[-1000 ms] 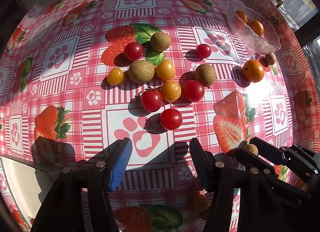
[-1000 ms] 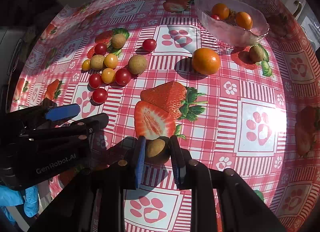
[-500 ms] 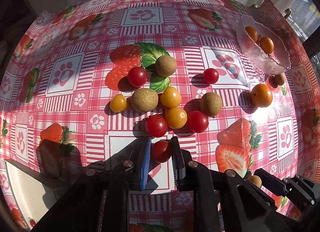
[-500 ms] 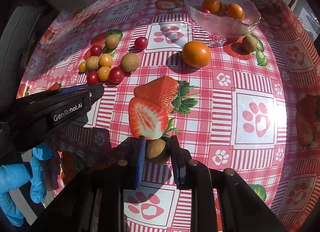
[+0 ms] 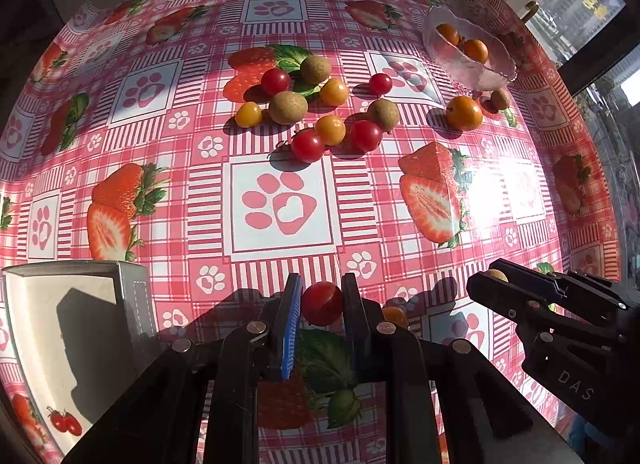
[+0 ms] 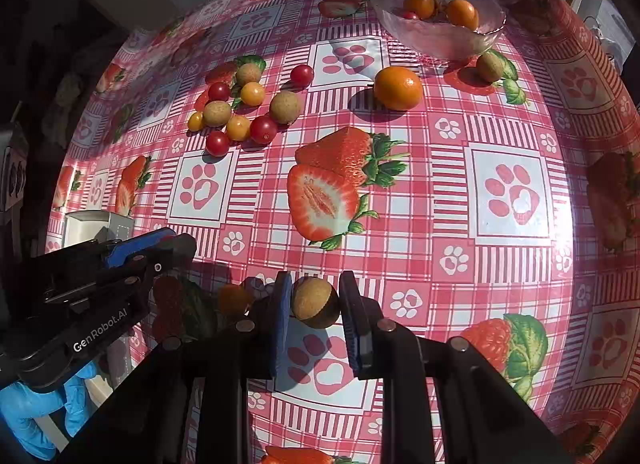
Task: Organize fruits
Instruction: 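Carry the kiwi and red tomato over the white tray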
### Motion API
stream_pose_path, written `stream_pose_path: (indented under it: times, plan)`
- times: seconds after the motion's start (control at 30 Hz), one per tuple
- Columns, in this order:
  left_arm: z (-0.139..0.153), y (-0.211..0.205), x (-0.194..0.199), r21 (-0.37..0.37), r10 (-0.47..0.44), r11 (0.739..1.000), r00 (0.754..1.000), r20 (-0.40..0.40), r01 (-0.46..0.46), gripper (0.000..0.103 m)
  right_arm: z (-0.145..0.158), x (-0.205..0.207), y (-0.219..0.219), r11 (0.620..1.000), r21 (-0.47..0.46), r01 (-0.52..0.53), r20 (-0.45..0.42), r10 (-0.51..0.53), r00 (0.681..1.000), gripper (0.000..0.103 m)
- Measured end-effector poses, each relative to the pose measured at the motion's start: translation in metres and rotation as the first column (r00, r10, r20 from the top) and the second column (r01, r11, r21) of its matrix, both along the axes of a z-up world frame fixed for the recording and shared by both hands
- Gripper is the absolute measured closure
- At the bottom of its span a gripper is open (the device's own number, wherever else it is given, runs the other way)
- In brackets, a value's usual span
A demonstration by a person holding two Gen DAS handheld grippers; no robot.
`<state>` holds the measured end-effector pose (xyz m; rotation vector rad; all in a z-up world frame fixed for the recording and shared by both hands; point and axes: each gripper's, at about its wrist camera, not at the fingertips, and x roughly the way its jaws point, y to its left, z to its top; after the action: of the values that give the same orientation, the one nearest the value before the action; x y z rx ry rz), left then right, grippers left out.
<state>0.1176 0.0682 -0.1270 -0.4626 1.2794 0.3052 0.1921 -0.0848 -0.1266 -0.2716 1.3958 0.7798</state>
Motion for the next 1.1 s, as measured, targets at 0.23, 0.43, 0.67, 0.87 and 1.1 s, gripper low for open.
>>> stream_pose_path:
  times: [0.23,0.43,0.67,0.87,1.1]
  plan:
    - [0.017,-0.007,-0.056,-0.023,0.014,1.000,1.000,0.023,-0.014,0.082,0.011,-0.022,-0.008,1.000,-0.011,-0.002,-0.024,0.002,1.000,0.076]
    - [0.030,-0.003,-0.086,-0.022,0.024,0.999,0.999,0.030,-0.023,0.082,0.023,-0.047,-0.005,1.000,-0.012,-0.027,-0.034,0.026,0.999,0.076]
    - [0.045,0.013,-0.125,-0.013,0.067,0.998,0.997,0.041,-0.066,0.082,0.037,-0.080,0.017,0.996,-0.005,-0.092,-0.035,0.092,0.995,0.076]
    - [0.052,0.043,-0.164,-0.007,0.145,0.989,0.988,0.050,-0.145,0.082,0.045,-0.109,0.052,0.985,0.005,-0.175,-0.035,0.175,0.984,0.076]
    - [0.045,0.084,-0.201,0.009,0.230,0.973,0.972,0.040,-0.230,0.082,0.047,-0.143,0.108,0.961,0.023,-0.274,-0.046,0.275,0.960,0.076]
